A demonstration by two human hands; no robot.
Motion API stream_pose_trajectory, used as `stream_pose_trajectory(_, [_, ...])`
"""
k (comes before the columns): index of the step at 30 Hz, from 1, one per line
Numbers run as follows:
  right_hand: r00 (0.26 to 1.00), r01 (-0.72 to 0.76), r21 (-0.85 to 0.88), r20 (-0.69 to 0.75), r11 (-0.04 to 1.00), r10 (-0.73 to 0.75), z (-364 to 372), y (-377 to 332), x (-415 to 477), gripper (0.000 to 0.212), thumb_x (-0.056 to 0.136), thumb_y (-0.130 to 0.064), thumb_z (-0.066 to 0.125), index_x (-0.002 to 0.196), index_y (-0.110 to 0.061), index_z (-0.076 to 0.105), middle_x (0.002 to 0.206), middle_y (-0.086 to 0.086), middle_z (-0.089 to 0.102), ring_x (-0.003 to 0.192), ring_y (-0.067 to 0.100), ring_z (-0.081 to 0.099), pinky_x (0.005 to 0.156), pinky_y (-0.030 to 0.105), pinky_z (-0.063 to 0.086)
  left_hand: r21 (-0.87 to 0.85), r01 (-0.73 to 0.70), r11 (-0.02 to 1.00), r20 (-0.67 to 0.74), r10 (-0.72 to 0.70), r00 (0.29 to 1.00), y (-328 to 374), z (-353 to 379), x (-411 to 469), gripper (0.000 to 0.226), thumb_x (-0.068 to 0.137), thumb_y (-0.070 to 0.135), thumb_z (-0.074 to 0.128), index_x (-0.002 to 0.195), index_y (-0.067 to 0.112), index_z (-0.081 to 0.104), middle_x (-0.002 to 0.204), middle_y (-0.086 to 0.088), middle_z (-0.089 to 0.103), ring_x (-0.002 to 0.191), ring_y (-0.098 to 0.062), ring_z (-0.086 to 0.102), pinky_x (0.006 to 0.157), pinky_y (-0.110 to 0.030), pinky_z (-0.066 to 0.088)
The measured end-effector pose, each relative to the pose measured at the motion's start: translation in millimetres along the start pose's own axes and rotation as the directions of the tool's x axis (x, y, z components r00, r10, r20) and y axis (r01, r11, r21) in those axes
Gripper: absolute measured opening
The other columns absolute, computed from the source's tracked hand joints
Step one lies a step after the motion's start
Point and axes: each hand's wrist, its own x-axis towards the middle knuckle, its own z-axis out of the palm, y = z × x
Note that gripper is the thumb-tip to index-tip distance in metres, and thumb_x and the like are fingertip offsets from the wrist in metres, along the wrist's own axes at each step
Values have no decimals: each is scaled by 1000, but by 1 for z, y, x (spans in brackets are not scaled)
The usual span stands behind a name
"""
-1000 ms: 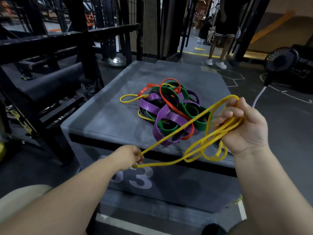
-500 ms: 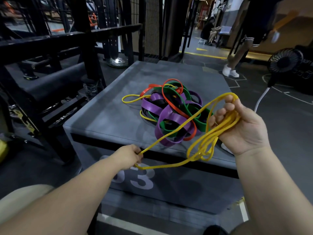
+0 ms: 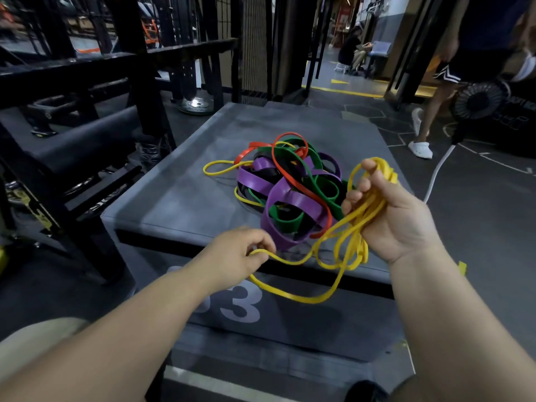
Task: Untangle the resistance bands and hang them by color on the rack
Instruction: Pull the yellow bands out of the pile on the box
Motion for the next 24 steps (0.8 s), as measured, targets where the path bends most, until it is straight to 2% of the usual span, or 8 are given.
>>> stream_pose_trajectory(4, [996, -88, -189, 6, 978, 91, 10, 15, -3, 19, 102, -16, 39, 96, -15, 57, 63, 1, 57, 58, 19, 62, 61, 31, 56, 16, -244, 970, 18, 244, 970, 16, -4, -5, 20, 87, 14, 66, 97, 30, 71, 90, 18, 57, 87, 7, 53, 75, -4, 36])
stream_pose_trajectory(7, [973, -211, -308, 25, 928, 230, 19, 30, -10, 19, 102, -13, 38, 95, -10, 56, 64, 7, 60, 58, 24, 66, 64, 38, 60, -82, -259, 962, -11, 259, 966, 24, -4, -7, 23, 84, 13, 71, 102, 27, 69, 90, 18, 62, 86, 9, 58, 73, -4, 40])
stream_pose_trajectory(9, [952, -268, -374, 40, 888, 304, 24, 40, -14, 17, 102, -11, 39, 95, -8, 55, 67, 10, 61, 57, 23, 64, 58, 37, 58, -148, -246, 958, -43, 242, 969, 28, -5, -8, 26, 81, 13, 75, 94, 31, 63, 83, 18, 63, 81, 8, 59, 70, -5, 42])
stream_pose_trajectory(11, [942, -292, -402, 38, 868, 335, 26, 46, -16, 17, 102, -10, 40, 93, -7, 54, 68, 11, 60, 57, 23, 61, 54, 34, 54, -116, -277, 954, -121, 263, 957, 28, -3, -8, 30, 77, 20, 79, 82, 36, 54, 76, 16, 62, 76, 2, 59, 66, -10, 43])
stream_pose_trajectory(15, [887, -363, -507, 69, 782, 456, 26, 53, -18, 13, 100, -16, 46, 102, -6, 55, 73, 13, 63, 55, 24, 61, 54, 34, 55, -52, -322, 945, -314, 291, 904, 23, -2, -5, 30, 69, 30, 80, 73, 26, 50, 72, 8, 55, 71, -9, 53, 60, -19, 42])
stream_pose_trajectory(19, [824, -333, -598, 191, 729, 533, 26, 61, -19, 24, 99, -24, 48, 82, -8, 52, 60, 7, 53, 39, 12, 40, 43, 25, 38, -105, -351, 930, -330, 301, 895, 19, -2, -1, 39, 64, 24, 87, 76, 23, 50, 81, 6, 50, 69, -11, 49, 62, -13, 41])
stream_pose_trajectory(22, [803, -346, -625, 188, 699, 566, 28, 60, -19, 32, 98, -33, 43, 74, -12, 46, 52, 1, 41, 36, 9, 28, 41, 23, 25, -137, -381, 914, -351, 315, 882, 15, -1, 0, 38, 63, 39, 83, 80, 27, 50, 90, 9, 48, 70, -8, 50, 64, -16, 44])
stream_pose_trajectory(24, [788, -355, -641, 187, 681, 587, 29, 57, -20, 33, 90, -42, 46, 72, -14, 44, 51, -1, 36, 37, 9, 25, 44, 26, 17, -88, -388, 917, -348, 337, 875, 12, 0, 0, 40, 66, 50, 76, 90, 28, 53, 98, 11, 49, 80, -6, 52, 71, -17, 44])
